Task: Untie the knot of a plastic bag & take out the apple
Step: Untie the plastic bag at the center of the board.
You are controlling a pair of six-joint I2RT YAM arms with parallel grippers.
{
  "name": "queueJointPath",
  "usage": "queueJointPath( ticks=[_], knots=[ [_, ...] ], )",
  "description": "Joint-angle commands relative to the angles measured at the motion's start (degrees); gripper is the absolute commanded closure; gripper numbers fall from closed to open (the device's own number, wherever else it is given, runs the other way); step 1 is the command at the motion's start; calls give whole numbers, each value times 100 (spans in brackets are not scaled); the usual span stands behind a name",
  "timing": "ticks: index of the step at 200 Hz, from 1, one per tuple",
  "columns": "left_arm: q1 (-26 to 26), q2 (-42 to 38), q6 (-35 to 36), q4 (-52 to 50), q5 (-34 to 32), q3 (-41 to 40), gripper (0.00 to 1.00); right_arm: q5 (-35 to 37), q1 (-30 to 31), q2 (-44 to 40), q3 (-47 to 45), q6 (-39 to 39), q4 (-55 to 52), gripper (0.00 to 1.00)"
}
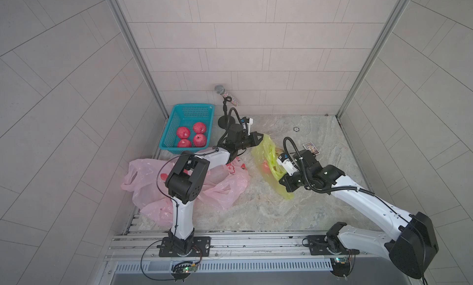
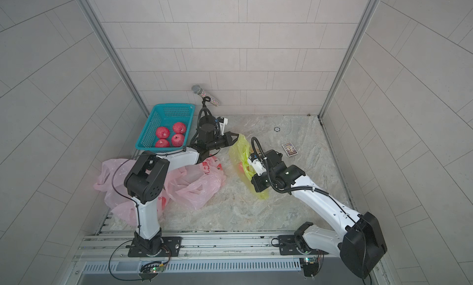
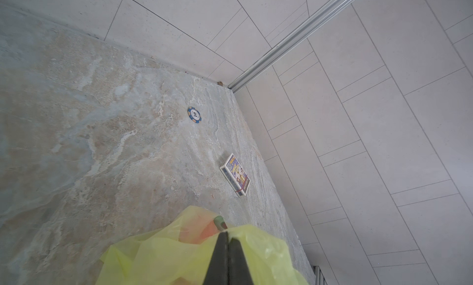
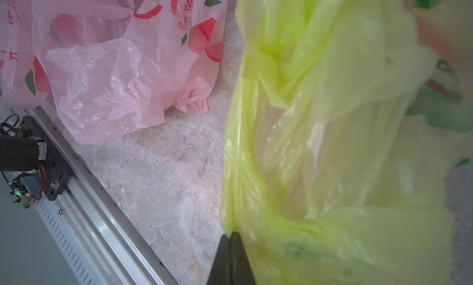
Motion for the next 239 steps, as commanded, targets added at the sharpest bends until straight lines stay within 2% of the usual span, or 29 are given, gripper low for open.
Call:
queueJointPath(
  ticks=[1,11,27,52,99,136,149,178,224,239],
  knots=[
    [114,123,-740,1359,-3,-102,100,-49,46,-7,104,69,-320,100],
    [105,157,-772,1452,91,-86,100,-49,32,-59,266,78,-440,99],
    [86,106,-650,1420,150,-146,100,-74,-55,-156,656,92,-673,66],
    [88,-68,-363,1217,277,-255,100,-195,-403,-186,1372,84,-1039,42],
    [87,-340,-22,930,442,-411,97,-505,-1656,544,2145,264,-1050,41],
    [69,-489,187,660,453,-459,90,-718,-1654,1359,2405,96,-875,38],
    [69,-536,204,640,461,-524,71,-751,-1654,1485,2286,132,-712,37],
    [36,-730,268,472,425,-824,54,-991,-1654,1692,2065,232,-387,36],
    [1,-1287,797,-281,288,-1305,50,-1515,-1575,2007,1967,677,45,38],
    [-34,-1478,944,-513,298,-1455,45,-1635,-1567,2119,1964,779,121,40]
  ],
)
